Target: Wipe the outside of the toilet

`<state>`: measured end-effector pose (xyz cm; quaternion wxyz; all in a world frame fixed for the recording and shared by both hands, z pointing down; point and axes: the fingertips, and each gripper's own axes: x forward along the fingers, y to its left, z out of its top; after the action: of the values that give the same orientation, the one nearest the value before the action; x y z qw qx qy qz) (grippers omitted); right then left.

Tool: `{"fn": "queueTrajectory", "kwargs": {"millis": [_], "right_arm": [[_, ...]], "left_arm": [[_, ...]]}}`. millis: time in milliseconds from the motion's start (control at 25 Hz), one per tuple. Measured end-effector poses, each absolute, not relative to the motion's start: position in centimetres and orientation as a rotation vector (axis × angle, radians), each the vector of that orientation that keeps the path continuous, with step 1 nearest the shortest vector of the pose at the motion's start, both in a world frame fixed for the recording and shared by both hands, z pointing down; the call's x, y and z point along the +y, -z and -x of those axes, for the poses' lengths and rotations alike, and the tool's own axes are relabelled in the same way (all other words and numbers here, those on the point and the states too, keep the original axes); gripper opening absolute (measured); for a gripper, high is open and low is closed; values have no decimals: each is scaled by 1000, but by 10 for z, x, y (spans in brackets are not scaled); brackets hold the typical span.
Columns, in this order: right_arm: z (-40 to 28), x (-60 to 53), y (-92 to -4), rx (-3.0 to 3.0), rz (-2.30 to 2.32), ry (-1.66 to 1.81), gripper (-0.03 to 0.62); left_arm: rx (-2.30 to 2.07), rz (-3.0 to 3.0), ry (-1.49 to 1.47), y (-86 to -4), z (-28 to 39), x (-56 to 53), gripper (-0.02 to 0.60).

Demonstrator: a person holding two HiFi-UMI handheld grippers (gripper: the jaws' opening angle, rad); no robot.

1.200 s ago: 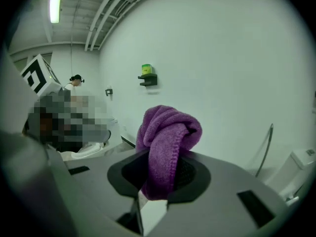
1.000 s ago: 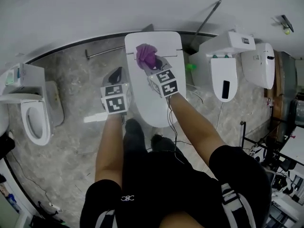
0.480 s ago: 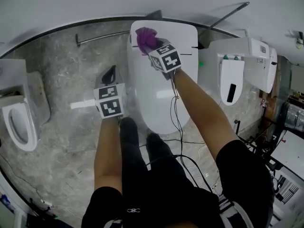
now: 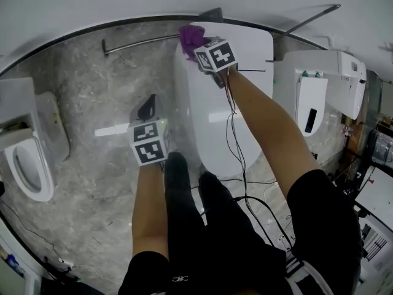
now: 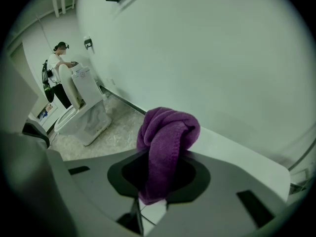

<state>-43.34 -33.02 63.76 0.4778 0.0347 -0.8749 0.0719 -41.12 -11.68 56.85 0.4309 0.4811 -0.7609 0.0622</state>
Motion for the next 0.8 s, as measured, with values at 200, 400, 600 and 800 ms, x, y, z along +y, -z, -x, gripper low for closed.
{"fn": "queueTrajectory", "kwargs": {"millis": [200, 400, 600, 800], "right_arm": [[437, -336, -641, -2104, -110, -198, 85], [432, -345, -639, -2083, -159, -199, 85], [417, -364, -639, -2069, -215, -169, 84], [388, -391, -639, -2072, -271, -196, 86]], "left_arm": [[-1889, -1203, -165, -575, 420, -114, 8], [-1883, -1211, -181, -575, 420, -114, 8], [-1867, -1216, -171, -579, 404, -119, 8], [-1872, -1225, -202, -577, 377, -125, 8]]}}
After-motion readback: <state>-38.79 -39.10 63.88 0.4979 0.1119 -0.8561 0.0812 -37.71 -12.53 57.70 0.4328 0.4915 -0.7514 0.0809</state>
